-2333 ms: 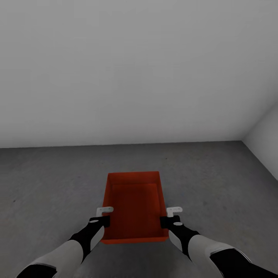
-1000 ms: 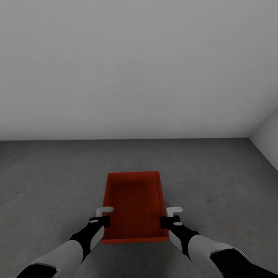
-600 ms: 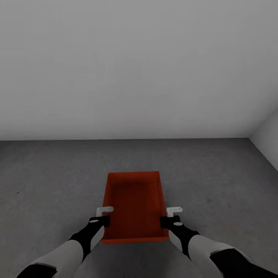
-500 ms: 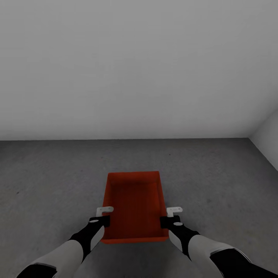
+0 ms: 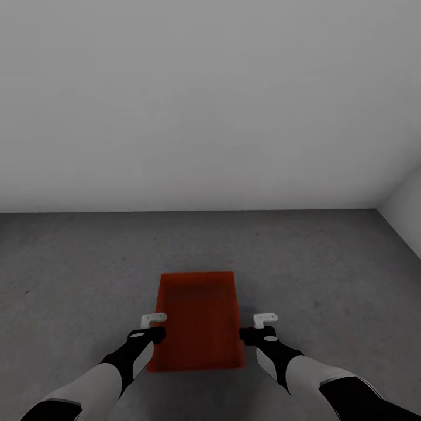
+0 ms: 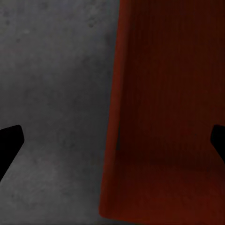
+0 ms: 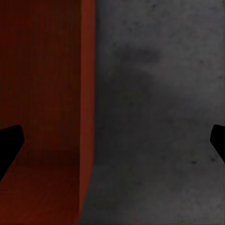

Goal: Move the two storage containers from the living room to the garage. In the garage, place one container on the floor and stack the other container on top of it (either order is fine).

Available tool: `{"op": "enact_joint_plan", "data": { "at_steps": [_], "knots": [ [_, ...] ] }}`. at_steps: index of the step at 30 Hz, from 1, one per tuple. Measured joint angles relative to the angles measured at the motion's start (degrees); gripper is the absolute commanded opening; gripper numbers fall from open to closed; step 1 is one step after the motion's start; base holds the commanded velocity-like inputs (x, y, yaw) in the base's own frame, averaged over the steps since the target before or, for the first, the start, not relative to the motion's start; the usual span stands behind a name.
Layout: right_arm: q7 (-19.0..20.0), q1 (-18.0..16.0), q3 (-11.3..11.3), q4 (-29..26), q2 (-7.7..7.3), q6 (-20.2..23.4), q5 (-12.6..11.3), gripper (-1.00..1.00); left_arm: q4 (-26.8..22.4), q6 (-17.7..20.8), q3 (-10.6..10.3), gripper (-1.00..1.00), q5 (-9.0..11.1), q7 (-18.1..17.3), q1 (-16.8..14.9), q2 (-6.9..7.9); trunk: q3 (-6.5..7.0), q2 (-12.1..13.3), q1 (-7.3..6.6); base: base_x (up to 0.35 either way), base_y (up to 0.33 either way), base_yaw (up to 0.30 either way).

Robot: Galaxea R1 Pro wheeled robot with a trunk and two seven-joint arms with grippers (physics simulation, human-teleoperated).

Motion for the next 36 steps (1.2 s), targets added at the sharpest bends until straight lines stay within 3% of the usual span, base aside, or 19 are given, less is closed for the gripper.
{"op": "enact_joint_plan", "data": {
  "at_steps": [18,24,31,36],
  "knots": [
    [-0.2,0.0,0.0,0.1,0.08,0.0,0.0,1.0,0.0,0.0,0.0,1.0,0.0,0.0,0.0,-0.01,0.0,0.0,0.0,0.0,0.0,0.0],
    [-0.2,0.0,0.0,0.1,0.09,0.0,0.0,1.0,-0.1,0.1,0.0,1.0,0.1,0.0,0.0,-0.01,1.07,2.4,-1.31,0.0,0.0,0.0],
    [0.0,0.0,0.0,0.1,-0.03,0.0,0.0,1.0,-0.1,0.1,-0.1,1.0,2.2,0.0,0.0,0.1,2.33,5.2,-2.85,0.0,0.0,0.0],
    [0.0,0.0,-0.1,0.1,-0.06,0.0,0.0,1.0,-0.2,0.1,-0.1,1.0,2.6,0.0,0.0,0.22,3.23,7.2,-3.95,0.0,0.0,0.0]
  ]
}}
